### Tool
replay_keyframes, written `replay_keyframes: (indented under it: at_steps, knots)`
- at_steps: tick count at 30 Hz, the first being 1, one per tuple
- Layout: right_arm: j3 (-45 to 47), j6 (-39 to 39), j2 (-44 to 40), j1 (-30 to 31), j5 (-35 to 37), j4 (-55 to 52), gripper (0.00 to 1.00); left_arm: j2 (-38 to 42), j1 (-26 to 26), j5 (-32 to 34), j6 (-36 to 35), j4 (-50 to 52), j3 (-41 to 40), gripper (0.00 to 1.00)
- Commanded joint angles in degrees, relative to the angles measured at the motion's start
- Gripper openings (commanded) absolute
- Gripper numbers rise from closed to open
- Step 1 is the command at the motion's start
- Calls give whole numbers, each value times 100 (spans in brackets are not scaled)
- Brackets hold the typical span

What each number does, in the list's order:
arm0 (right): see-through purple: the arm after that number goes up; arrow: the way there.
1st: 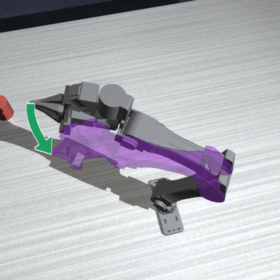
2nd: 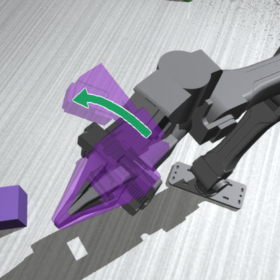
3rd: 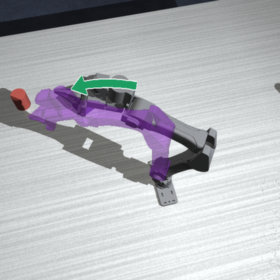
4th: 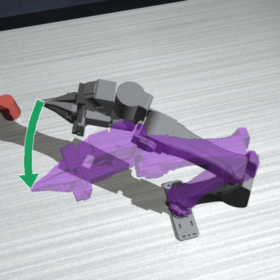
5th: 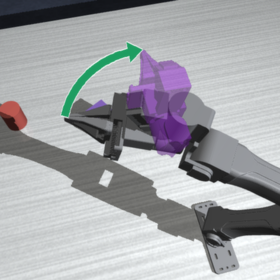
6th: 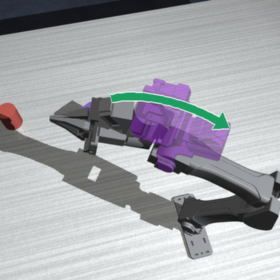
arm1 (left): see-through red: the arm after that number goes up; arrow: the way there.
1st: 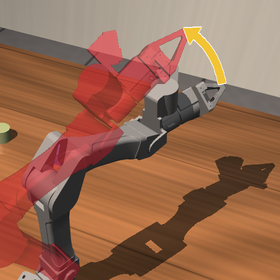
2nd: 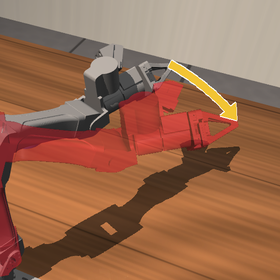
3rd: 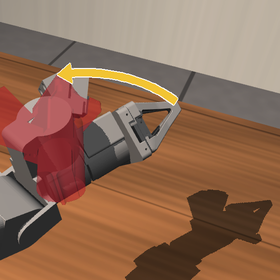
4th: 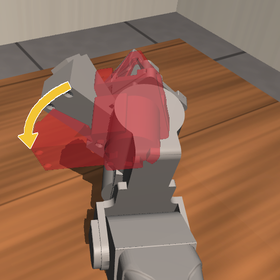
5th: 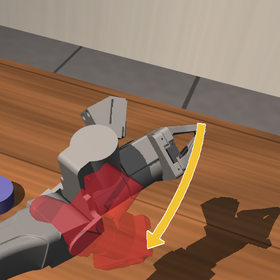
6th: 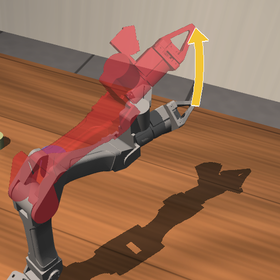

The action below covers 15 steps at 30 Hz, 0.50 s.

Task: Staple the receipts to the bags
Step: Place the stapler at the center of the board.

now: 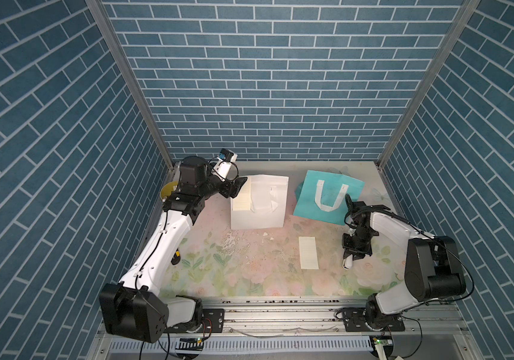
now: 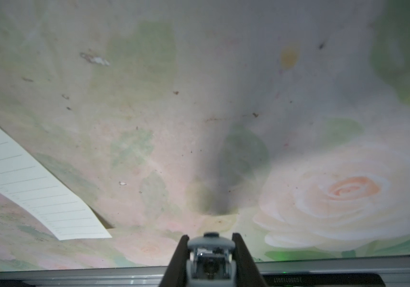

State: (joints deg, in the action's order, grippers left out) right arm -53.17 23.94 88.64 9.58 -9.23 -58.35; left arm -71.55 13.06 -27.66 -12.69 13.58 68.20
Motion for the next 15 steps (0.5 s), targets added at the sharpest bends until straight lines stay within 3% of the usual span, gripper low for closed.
replay_keyframes:
  at_steps: [1,9,15]
  knots:
    - [61,-134,52,-53,107,0,31,332,229,85,394,345,-351,82]
    - [-105,-288,-116,-64,310,-169,39,735,1036,115,1136,543,-1257,82]
    - [-427,-341,-1057,321,-280,-314,38,789,1848,299,1680,41,-2024,80]
